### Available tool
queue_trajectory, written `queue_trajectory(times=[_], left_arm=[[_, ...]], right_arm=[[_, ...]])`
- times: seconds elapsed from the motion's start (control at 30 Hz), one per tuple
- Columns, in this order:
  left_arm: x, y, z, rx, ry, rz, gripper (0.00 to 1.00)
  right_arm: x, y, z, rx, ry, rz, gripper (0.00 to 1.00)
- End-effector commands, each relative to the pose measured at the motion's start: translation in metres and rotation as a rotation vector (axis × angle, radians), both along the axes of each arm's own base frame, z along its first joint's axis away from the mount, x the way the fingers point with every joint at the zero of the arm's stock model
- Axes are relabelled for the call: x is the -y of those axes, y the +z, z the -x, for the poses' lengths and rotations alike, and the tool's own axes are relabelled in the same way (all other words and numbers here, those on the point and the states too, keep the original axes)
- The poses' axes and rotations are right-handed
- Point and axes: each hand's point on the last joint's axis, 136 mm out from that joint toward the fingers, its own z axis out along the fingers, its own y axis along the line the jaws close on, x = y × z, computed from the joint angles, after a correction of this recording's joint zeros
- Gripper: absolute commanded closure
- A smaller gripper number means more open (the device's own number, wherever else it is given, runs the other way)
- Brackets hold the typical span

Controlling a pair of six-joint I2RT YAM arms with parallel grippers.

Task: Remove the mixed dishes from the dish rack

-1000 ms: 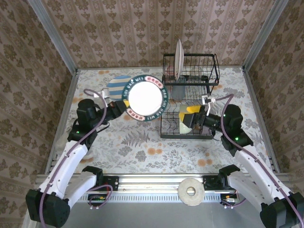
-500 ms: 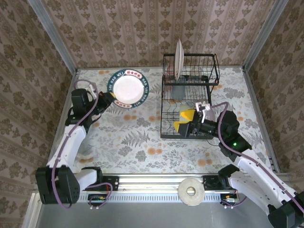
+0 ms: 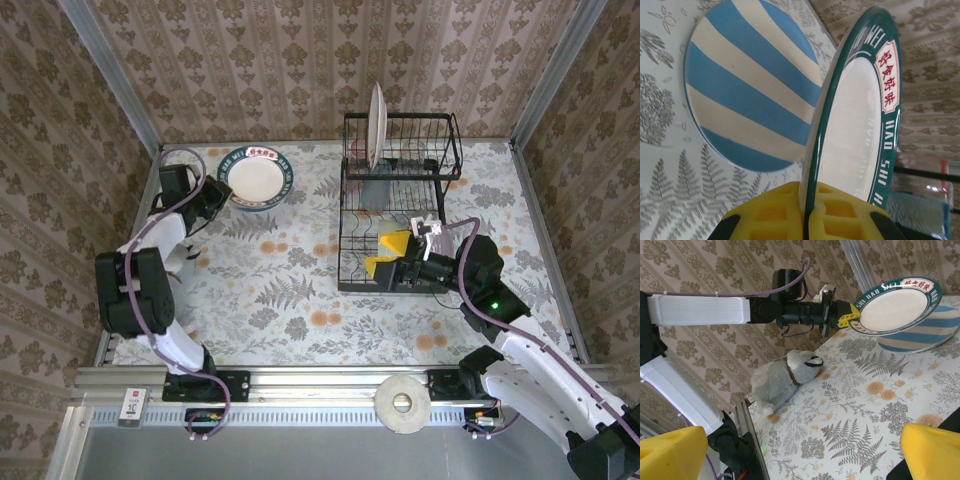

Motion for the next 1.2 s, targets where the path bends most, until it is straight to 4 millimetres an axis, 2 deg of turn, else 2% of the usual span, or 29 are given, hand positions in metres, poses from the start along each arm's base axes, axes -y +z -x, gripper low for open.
queue_trajectory(times=[0.0, 0.07, 0.23, 0.57, 1.07, 1.17], left_arm=[[-0.009, 0.022, -0.028, 0.086, 0.014, 0.006, 1.0], [-0.012, 0.011, -0.036, 0.063, 0.02, 0.023, 1.0], [-0.013, -0.003, -0.051, 0.044, 0.006, 0.034, 1.0], [-0.014, -0.035, -0.066, -0.016, 0.007, 0.049, 1.0], [-0.014, -0.053, -0.076, -0.052, 0.003, 0.047, 1.0], [-0.014, -0.056, -0.076, -0.056, 0.008, 0.052, 0.96]], right_arm=[[0.001, 0.005, 0.002, 0.031, -0.009, 0.005, 0.0], [0.0, 0.005, 0.003, 0.035, -0.003, 0.006, 0.0], [-0.001, 0.003, 0.003, 0.033, -0.005, 0.018, 0.0], [-0.004, -0.001, 0.002, 0.027, -0.001, 0.035, 0.0], [-0.008, -0.008, -0.001, 0.009, -0.001, 0.064, 0.0], [-0.01, -0.01, -0.003, 0.001, 0.002, 0.074, 0.0]])
